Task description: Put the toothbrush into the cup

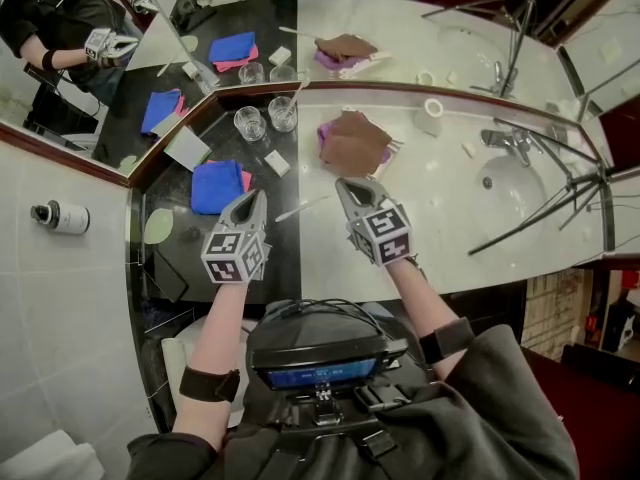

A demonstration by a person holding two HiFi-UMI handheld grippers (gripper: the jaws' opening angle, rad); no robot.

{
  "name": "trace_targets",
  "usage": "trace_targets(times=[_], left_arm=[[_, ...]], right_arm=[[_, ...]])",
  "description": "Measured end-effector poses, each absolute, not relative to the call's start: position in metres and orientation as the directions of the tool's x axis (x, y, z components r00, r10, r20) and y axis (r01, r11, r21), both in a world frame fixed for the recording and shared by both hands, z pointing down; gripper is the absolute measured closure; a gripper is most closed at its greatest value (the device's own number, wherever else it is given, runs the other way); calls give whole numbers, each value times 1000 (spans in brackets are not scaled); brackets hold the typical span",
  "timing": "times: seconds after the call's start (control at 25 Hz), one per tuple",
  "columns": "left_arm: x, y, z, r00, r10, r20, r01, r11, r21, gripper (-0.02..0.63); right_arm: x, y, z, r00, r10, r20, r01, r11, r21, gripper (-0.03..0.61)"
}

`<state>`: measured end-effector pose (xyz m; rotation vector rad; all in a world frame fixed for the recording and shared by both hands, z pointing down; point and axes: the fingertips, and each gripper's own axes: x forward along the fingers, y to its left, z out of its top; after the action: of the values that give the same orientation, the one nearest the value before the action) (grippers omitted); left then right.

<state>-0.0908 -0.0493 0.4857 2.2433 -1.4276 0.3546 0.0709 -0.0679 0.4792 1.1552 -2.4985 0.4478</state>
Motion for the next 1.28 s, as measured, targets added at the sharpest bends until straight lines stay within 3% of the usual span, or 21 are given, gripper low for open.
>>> trace_targets(times=[0.08,0.32,0.52,0.88,1.08,1.28], left_arm=[[-78,-47,499,455,-748,483,-890,-391,234,605],[-30,-43,550,537,-567,625,-805,-565,180,469],[10,-39,584,546,-393,740,-684,-719,123,416],[34,-39,663,395,-193,898,-438,-899,-1,414],[37,-40,688,348,-126,929,-415,-909,32,418],[34,-41,710,305,-86,948,-403,-914,47,468]], right_arm=[[79,-65,487,-598,-665,448,-783,604,-148,561],[102,-50,514,-572,-659,489,-806,563,-184,561],[122,-35,538,-549,-652,523,-824,525,-211,561],[150,-19,569,-518,-652,554,-850,466,-246,561],[167,-8,587,-497,-652,572,-865,427,-265,561],[182,5,600,-475,-655,587,-879,385,-281,561]])
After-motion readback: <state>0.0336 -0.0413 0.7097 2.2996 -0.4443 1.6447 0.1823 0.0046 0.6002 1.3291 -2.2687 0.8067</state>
